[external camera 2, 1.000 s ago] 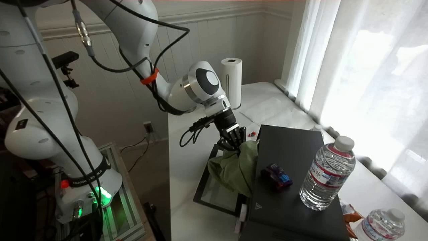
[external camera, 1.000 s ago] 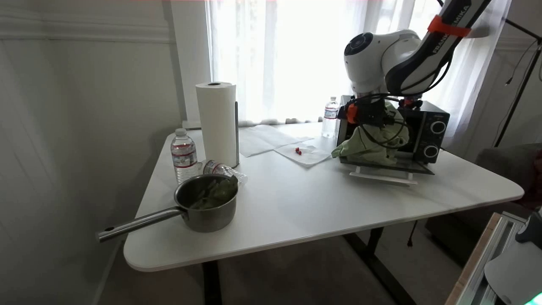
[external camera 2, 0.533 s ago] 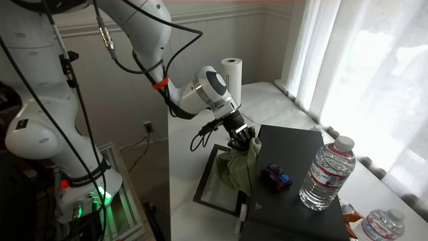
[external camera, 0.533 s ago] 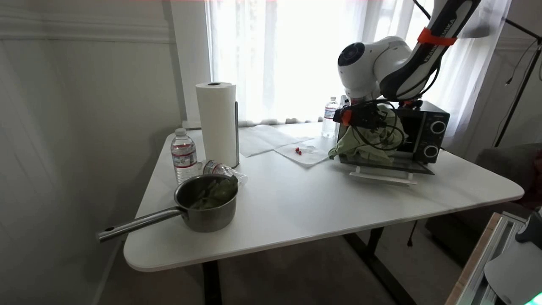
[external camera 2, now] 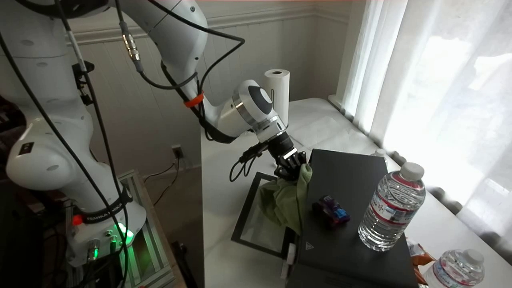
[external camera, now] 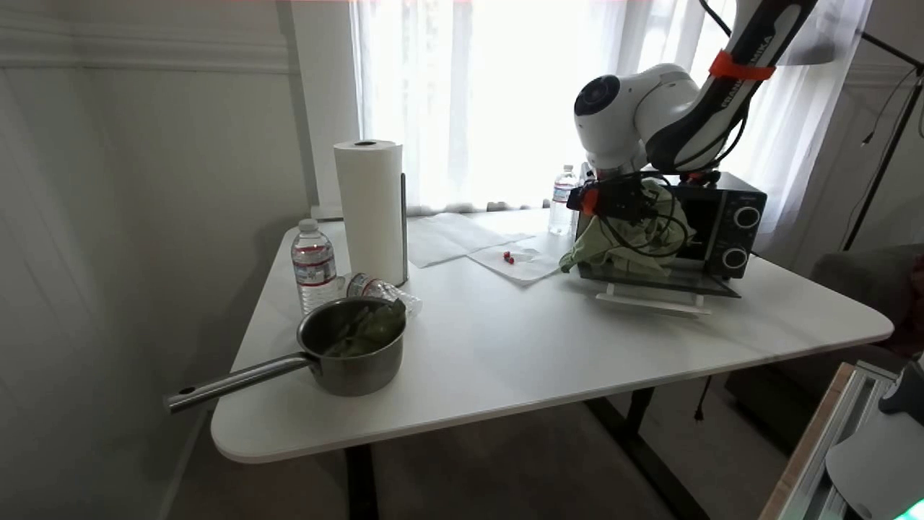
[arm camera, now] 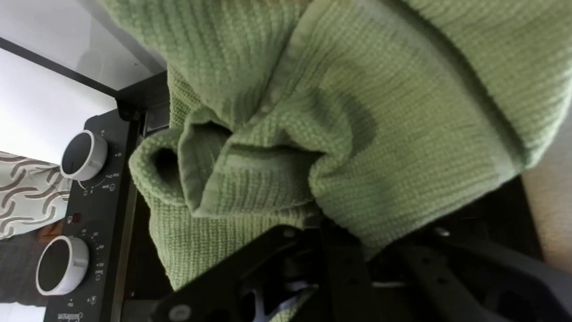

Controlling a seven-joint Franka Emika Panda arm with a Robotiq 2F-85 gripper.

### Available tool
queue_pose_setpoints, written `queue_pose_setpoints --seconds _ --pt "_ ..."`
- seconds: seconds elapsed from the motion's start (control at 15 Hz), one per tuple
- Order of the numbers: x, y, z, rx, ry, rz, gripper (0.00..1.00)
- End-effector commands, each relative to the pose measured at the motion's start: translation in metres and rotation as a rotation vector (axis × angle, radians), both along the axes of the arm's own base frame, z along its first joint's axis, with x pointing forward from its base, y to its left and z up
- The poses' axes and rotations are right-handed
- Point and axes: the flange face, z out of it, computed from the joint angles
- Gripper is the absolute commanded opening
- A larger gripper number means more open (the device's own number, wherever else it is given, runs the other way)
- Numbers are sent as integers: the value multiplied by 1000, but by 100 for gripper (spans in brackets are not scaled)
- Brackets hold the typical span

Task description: Remove the towel from the microwave top and place it inside the microwave

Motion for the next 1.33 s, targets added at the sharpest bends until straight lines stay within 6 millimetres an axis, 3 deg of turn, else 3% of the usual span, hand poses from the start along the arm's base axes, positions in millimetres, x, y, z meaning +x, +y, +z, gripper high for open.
queue_pose_setpoints --seconds 0.0,0.4,1.27 --pt "19 -10 -12 -105 -78 34 2" --pt "23 -20 -48 -221 -80 69 2" --pt "20 -30 -76 -358 -39 118 2"
